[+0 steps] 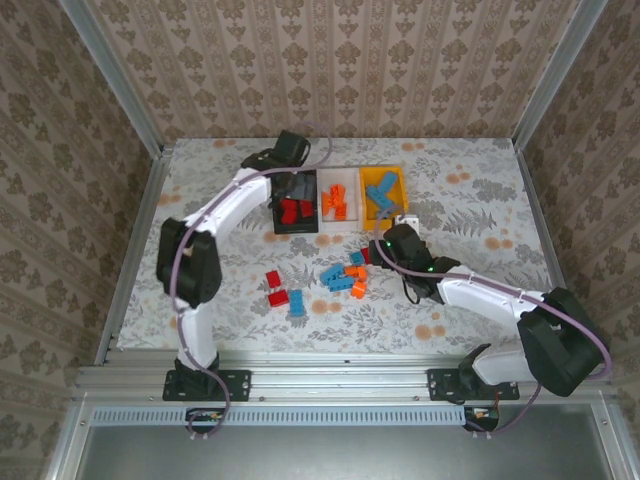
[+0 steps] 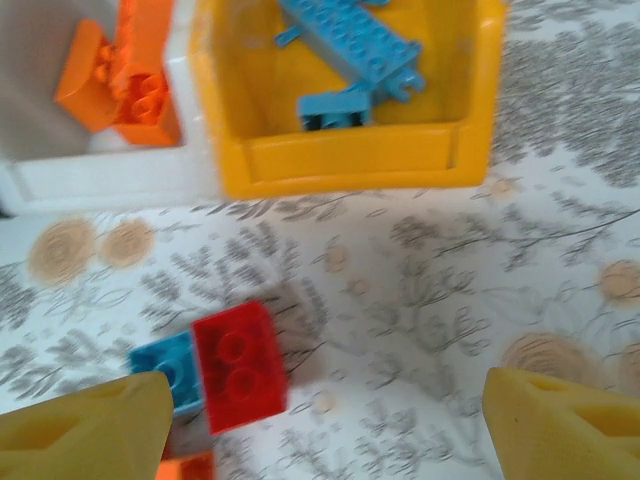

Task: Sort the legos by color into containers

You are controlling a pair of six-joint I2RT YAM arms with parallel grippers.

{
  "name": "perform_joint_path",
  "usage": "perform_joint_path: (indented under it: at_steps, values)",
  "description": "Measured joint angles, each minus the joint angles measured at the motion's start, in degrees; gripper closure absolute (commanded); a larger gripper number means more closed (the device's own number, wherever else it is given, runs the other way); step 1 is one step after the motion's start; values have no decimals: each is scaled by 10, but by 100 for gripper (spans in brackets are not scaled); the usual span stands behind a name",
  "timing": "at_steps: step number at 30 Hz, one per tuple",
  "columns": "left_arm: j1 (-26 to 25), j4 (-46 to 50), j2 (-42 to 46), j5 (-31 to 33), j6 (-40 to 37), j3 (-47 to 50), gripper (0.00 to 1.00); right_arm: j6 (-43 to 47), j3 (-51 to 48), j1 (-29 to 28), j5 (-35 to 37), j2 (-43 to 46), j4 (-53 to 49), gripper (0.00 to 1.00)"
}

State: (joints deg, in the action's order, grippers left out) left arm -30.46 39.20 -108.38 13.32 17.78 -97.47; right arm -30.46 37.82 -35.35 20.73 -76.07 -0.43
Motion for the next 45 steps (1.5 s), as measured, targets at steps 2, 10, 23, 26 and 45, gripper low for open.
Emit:
perform_joint_path:
  at_steps: [2, 10, 23, 26, 45]
  values:
    - [-2, -5, 70, -3, 20, 36, 3, -19, 0, -33, 1, -1, -4, 18]
    - [26, -53, 305, -104, 153, 183, 0, -107, 1, -126, 4, -9, -75, 16]
    - [181, -102, 311, -272, 229, 261, 3, -143, -10, -139, -50, -62, -92, 18]
    - [210, -122, 284, -320, 257, 295, 5, -146, 1, -142, -50, -89, -101, 20]
    - [224, -157, 243, -421, 307, 315, 6, -137, 83, -144, -36, -178, -123, 53]
